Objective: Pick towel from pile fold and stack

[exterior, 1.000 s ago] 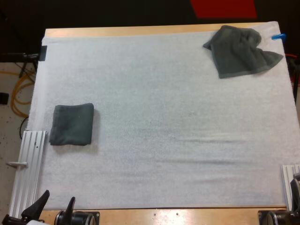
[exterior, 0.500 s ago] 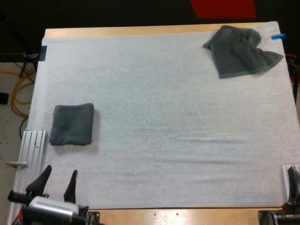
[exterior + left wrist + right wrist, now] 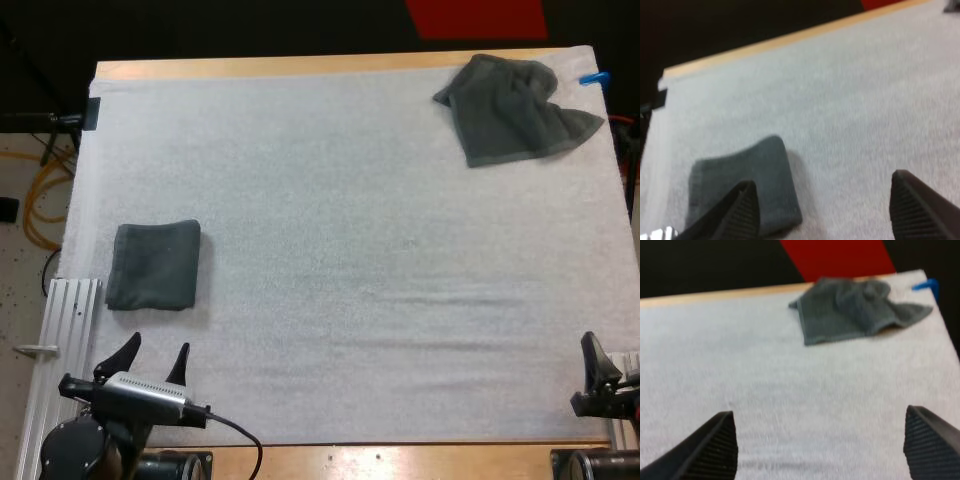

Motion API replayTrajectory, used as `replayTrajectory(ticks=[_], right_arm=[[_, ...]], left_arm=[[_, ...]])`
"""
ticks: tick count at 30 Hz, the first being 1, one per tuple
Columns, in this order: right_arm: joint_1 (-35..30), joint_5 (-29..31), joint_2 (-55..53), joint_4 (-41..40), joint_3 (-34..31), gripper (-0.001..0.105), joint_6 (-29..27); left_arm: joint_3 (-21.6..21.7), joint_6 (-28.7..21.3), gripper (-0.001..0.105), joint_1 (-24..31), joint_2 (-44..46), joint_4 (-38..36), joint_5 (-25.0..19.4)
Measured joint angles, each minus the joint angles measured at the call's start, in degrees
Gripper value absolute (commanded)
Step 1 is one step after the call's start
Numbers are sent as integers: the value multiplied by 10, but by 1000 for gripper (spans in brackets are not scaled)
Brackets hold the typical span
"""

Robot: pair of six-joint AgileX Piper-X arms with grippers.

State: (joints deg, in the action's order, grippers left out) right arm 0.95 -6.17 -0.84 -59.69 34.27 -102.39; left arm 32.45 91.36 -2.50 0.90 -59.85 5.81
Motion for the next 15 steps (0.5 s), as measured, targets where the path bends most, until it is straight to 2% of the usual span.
replayTrajectory(ticks=[5,15], right_arm=[[0,0,0,0,-27,67,17],[0,0,0,3,-43,67,19]], left_arm=[[-29,11,54,0,0,1,0],[-31,25,54,0,0,6,1]])
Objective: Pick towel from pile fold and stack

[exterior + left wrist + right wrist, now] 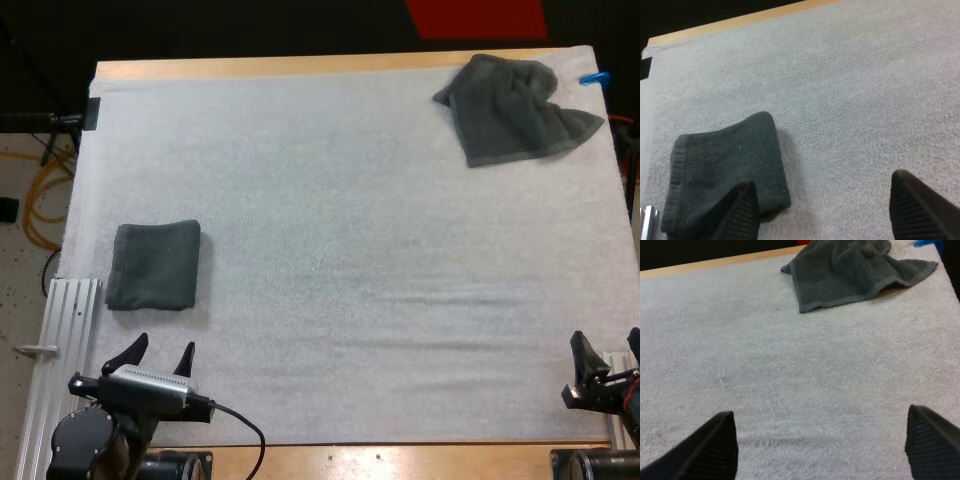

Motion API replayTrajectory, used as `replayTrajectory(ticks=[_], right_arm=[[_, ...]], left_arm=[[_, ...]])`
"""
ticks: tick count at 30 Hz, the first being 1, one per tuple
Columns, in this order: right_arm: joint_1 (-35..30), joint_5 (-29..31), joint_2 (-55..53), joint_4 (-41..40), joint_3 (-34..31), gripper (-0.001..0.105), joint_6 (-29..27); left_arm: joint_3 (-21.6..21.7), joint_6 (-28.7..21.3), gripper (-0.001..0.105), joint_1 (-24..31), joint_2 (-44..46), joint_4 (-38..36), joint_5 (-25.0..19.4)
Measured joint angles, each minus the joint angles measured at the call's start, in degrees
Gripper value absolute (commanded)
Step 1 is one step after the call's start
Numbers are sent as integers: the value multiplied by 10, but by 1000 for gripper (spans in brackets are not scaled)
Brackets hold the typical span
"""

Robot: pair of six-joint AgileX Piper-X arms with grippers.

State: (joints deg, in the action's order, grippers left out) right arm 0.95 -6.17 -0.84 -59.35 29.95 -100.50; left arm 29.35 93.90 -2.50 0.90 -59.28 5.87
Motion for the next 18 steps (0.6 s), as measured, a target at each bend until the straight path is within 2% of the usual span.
replayTrajectory(ticks=[18], right_arm=[[0,-21,0,0,0,67,-19]], left_arm=[[0,2,54,0,0,2,0]])
